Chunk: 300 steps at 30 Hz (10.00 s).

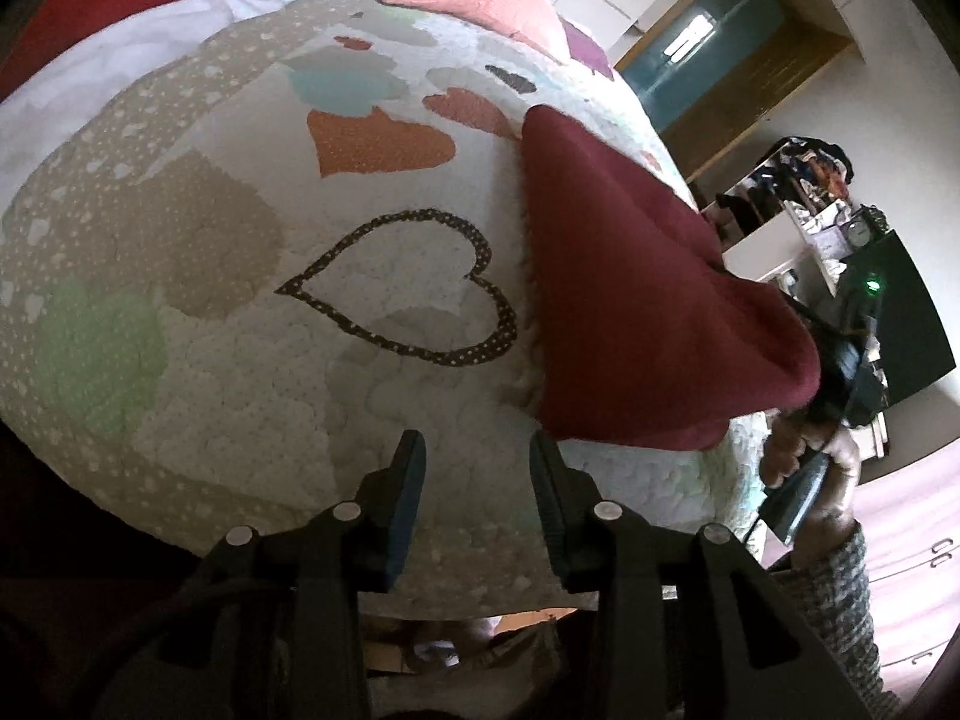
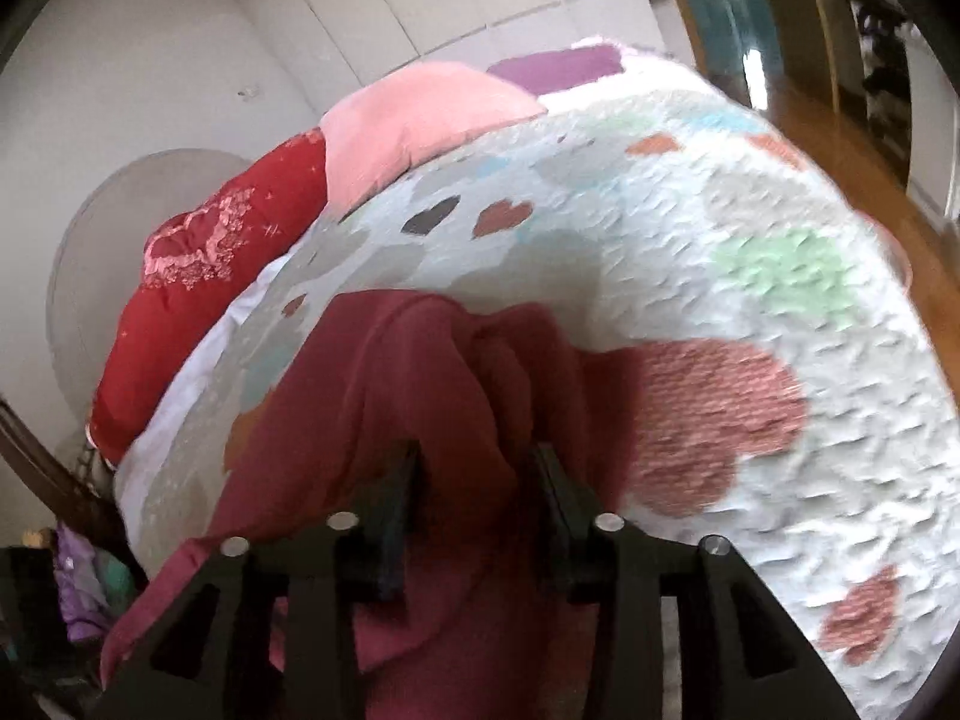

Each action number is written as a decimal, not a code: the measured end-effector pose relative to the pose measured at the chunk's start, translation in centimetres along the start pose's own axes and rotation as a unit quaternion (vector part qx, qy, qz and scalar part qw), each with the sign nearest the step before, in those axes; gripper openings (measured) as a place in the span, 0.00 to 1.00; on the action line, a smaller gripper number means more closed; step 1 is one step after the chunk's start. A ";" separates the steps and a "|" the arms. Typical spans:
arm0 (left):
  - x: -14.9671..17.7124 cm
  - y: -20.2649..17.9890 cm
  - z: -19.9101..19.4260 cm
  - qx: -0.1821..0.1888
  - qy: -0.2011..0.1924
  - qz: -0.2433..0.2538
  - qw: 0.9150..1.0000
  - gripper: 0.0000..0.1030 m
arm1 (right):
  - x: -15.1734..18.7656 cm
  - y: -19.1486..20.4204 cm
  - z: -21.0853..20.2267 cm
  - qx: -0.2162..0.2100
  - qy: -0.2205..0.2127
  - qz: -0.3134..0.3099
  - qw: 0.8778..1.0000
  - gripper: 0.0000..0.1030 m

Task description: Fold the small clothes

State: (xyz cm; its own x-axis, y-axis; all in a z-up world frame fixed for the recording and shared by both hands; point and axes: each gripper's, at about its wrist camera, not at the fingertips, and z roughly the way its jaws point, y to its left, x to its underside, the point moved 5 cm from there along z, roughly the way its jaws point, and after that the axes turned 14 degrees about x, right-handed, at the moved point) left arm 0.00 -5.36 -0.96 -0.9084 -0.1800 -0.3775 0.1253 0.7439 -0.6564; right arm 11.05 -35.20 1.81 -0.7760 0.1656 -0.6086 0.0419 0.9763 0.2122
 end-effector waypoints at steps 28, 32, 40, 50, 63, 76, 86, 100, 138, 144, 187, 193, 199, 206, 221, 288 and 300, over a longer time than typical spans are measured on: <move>-1.5 -3.2 1.3 0.018 0.014 0.038 0.999 0.38 | 2.5 -2.3 -4.6 -0.021 -0.035 0.085 0.996 0.17; -3.8 -7.4 3.4 0.031 0.002 0.110 0.993 0.42 | 3.5 -3.0 -3.0 0.002 -0.030 0.079 0.996 0.17; -4.1 -7.2 11.5 -0.003 0.082 0.109 0.991 0.62 | 4.6 -4.8 -1.8 0.009 -0.032 0.087 0.996 0.29; -3.4 -6.9 11.8 -0.018 0.077 0.110 0.991 0.65 | 1.9 -2.9 -7.5 0.080 -0.119 0.052 0.988 0.56; -6.0 -8.1 6.0 0.022 0.017 0.140 0.990 0.65 | 1.0 -2.2 -2.9 0.047 -0.043 0.066 0.996 0.46; -6.7 -5.9 13.1 0.119 0.107 0.041 0.986 0.76 | 3.5 -2.6 2.1 -0.063 0.043 0.130 0.989 0.74; -14.2 -7.2 8.7 0.127 0.041 0.054 0.990 0.57 | -2.3 1.3 -1.0 -0.109 -0.008 0.127 0.986 0.50; -10.2 -3.2 6.5 -0.053 -0.025 0.145 0.988 0.61 | -1.8 1.7 1.0 0.045 -0.040 0.071 0.996 0.72; 3.9 -10.1 -2.8 -0.108 -0.132 0.208 0.963 1.00 | 14.4 8.5 -11.0 0.162 -0.081 -0.067 0.981 0.81; 3.9 -9.8 -2.5 -0.102 -0.121 0.201 0.967 1.00 | 14.5 7.0 -10.5 0.166 -0.062 -0.032 0.984 0.81; 4.2 -8.5 -1.6 -0.094 -0.091 0.174 0.976 1.00 | 16.1 7.8 -8.4 0.175 -0.018 -0.049 0.983 0.84; 4.2 -8.2 -1.4 -0.093 -0.086 0.166 0.978 1.00 | 16.4 7.7 -8.0 0.175 -0.008 -0.049 0.983 0.84; 4.3 -7.9 -1.3 -0.093 -0.081 0.161 0.979 1.00 | 16.7 7.6 -7.6 0.176 0.000 -0.046 0.983 0.84; 4.3 -7.6 -0.9 -0.093 -0.071 0.154 0.981 1.00 | 17.1 7.5 -6.9 0.179 0.016 -0.049 0.982 0.85; 4.3 -7.2 -0.6 -0.092 -0.063 0.145 0.983 1.00 | 17.6 7.5 -6.3 0.181 0.028 -0.048 0.982 0.87; 4.9 -7.4 0.4 -0.141 -0.050 0.159 0.976 1.00 | 15.4 4.9 -10.5 0.225 -0.102 -0.021 0.969 0.89; 4.7 -7.1 0.4 -0.149 -0.054 0.155 0.975 1.00 | 15.5 5.2 -9.9 0.222 -0.092 -0.029 0.970 0.89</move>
State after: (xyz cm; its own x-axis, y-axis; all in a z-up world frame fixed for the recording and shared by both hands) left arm -4.96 -11.75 1.69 -0.7954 0.0286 -0.6054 0.2519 0.9241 -0.2874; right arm -6.97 -28.97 1.03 -0.6619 0.0914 -0.7440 0.3010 0.9414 -0.1521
